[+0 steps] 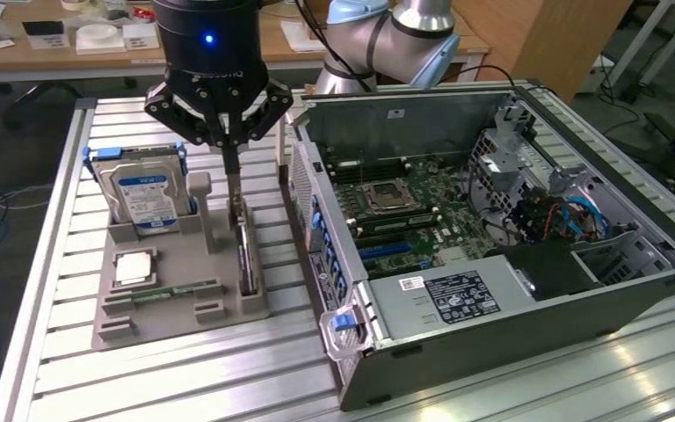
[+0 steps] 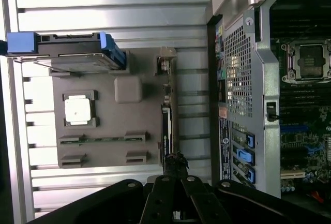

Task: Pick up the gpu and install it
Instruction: 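Reach for the gpu, then pick up the gpu and move the gpu toward the slot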

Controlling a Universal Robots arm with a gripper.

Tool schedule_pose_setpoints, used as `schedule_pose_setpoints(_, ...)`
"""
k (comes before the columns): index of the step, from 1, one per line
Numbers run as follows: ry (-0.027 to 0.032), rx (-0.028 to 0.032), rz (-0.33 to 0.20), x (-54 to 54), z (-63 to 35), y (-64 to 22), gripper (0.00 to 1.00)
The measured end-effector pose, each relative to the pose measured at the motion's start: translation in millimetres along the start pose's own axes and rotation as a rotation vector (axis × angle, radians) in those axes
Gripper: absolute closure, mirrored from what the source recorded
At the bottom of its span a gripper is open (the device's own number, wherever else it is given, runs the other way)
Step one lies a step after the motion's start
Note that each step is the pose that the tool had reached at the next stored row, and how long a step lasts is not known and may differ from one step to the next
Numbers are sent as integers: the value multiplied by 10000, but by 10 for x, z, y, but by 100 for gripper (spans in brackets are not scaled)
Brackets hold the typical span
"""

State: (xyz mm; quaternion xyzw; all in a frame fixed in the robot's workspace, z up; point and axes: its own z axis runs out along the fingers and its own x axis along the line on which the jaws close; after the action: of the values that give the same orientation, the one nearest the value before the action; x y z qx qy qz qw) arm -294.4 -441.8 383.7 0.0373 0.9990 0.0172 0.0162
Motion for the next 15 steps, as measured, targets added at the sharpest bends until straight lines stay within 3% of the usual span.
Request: schedule_pose_setpoints(15, 0, 5, 0, 0, 0, -9, 89)
